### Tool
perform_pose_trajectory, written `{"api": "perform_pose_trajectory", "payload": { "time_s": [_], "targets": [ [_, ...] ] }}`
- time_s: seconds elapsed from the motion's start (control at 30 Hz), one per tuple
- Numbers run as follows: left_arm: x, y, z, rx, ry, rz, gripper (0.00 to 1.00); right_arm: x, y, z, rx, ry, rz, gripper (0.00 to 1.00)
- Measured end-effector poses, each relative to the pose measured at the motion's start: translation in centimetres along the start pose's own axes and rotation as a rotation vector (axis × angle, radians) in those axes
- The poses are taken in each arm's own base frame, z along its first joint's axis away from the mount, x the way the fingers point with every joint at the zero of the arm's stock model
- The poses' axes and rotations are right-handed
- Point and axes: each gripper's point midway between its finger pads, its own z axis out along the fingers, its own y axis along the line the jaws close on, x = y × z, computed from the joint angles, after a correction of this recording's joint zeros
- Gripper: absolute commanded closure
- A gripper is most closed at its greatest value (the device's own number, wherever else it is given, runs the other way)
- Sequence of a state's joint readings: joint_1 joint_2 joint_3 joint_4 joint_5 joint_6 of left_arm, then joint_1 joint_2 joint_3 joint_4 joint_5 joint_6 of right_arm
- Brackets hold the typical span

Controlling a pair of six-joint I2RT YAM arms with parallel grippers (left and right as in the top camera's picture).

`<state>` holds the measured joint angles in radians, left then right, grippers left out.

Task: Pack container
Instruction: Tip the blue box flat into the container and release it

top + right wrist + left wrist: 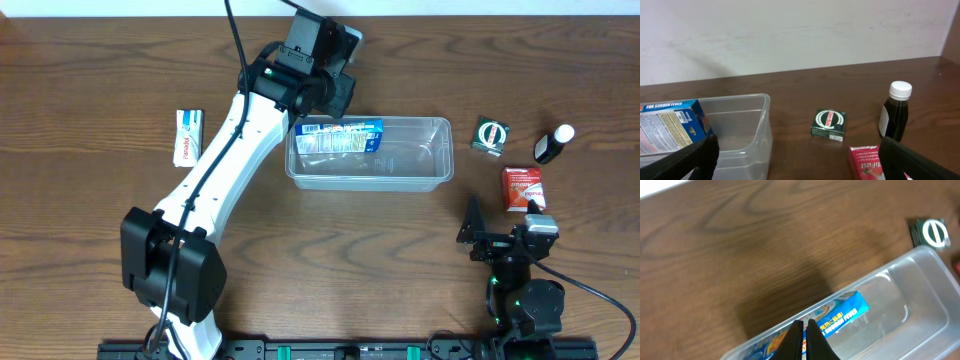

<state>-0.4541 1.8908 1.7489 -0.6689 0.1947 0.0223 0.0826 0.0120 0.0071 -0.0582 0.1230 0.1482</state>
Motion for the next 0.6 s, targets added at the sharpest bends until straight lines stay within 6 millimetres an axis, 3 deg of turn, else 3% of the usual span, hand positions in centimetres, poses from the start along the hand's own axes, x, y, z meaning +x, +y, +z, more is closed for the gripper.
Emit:
{"api": "perform_pose_trajectory", "payload": {
  "time_s": [0.33, 0.5, 0.6],
  "targets": [
    [-0.5, 1.8, 0.5, -0.095, -0.039, -0.299, 0.94, 0.0, 0.0, 0.0, 0.0, 0.0, 0.0, 0.01],
    [0.1, 2.1, 3.1, -0.103, -0.022, -0.362, 0.94, 0.0, 0.0, 0.0, 0.0, 0.0, 0.0, 0.01],
    [1.6, 2.2, 5.2, -0.117, 0.026, -0.39, 0.94, 0.0, 0.0, 0.0, 0.0, 0.0, 0.0, 0.01]
  ]
}}
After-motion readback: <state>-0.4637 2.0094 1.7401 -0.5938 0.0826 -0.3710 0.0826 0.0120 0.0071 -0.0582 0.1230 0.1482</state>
